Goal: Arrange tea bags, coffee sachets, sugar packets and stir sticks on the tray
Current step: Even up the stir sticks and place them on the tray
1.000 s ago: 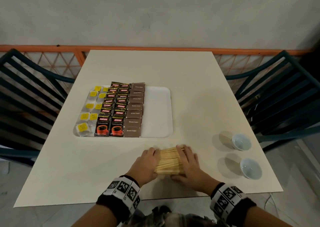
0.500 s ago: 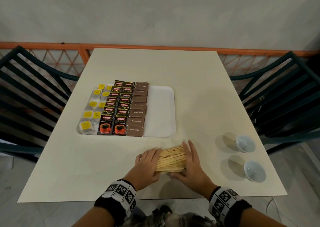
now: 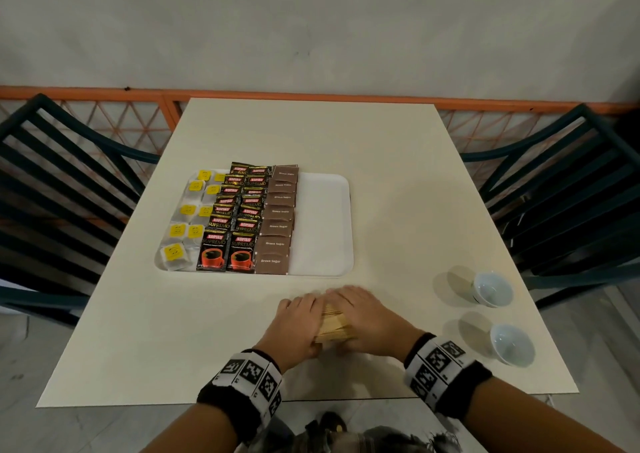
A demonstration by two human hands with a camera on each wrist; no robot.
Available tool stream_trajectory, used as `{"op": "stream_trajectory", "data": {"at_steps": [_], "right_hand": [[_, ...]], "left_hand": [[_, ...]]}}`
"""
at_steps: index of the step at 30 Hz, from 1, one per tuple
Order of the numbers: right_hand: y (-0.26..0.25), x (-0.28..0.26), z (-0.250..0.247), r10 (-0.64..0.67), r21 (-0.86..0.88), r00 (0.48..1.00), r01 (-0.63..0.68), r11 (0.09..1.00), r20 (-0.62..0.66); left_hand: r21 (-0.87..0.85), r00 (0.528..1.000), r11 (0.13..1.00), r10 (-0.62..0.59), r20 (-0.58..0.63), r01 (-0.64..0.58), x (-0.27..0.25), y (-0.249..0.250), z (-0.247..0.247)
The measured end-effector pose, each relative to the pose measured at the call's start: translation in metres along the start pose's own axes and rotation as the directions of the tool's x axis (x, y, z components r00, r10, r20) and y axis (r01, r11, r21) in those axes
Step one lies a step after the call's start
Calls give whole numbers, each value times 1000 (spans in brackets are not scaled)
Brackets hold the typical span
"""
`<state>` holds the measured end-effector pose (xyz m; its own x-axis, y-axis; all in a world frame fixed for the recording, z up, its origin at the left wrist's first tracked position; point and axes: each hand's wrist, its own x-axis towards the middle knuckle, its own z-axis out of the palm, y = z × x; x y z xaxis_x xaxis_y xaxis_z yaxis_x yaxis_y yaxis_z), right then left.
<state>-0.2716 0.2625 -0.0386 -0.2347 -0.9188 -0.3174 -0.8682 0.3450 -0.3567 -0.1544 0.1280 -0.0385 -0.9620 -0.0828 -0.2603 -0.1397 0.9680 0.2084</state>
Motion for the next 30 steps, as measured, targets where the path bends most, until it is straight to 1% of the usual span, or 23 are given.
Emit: {"op": "stream_trajectory", "data": {"at_steps": [1, 4, 6, 10, 15, 17, 21, 27, 30], "right_hand": [[-4, 5, -4, -4, -6, 1000, 4, 1000, 15], [-13, 13, -9, -7, -112, 999, 12, 994, 42], [-16, 14, -11, 9, -140, 997, 1, 990, 73], [-25, 14, -15, 74, -96, 993, -65, 993, 91], [-36, 18, -13, 169, -89, 980, -159, 983, 107], [-38, 20, -12, 195, -91, 974, -186, 978, 112], [-40, 17, -6, 190, -53, 980, -187, 981, 61], [-38, 8, 0, 189, -3, 982, -189, 982, -1], [-37, 5, 0, 192, 28, 981, -192, 981, -6]], "left_hand": [[13, 999, 999, -31, 37, 31, 2, 3, -4], [58, 996, 995, -83, 43, 81, 5, 8, -3], [80, 994, 992, -103, 44, 99, 4, 11, -1], [110, 990, 987, -122, 70, 114, 7, 10, -1], [82, 989, 990, -121, 82, 114, 9, 9, -2], [38, 990, 994, -105, 96, 101, 7, 8, -4], [-37, 992, 997, -62, 111, 66, 3, 4, -9], [72, 993, 995, -79, 86, 73, 6, 12, -15], [67, 994, 996, -66, 87, 61, 3, 12, -15]]}}
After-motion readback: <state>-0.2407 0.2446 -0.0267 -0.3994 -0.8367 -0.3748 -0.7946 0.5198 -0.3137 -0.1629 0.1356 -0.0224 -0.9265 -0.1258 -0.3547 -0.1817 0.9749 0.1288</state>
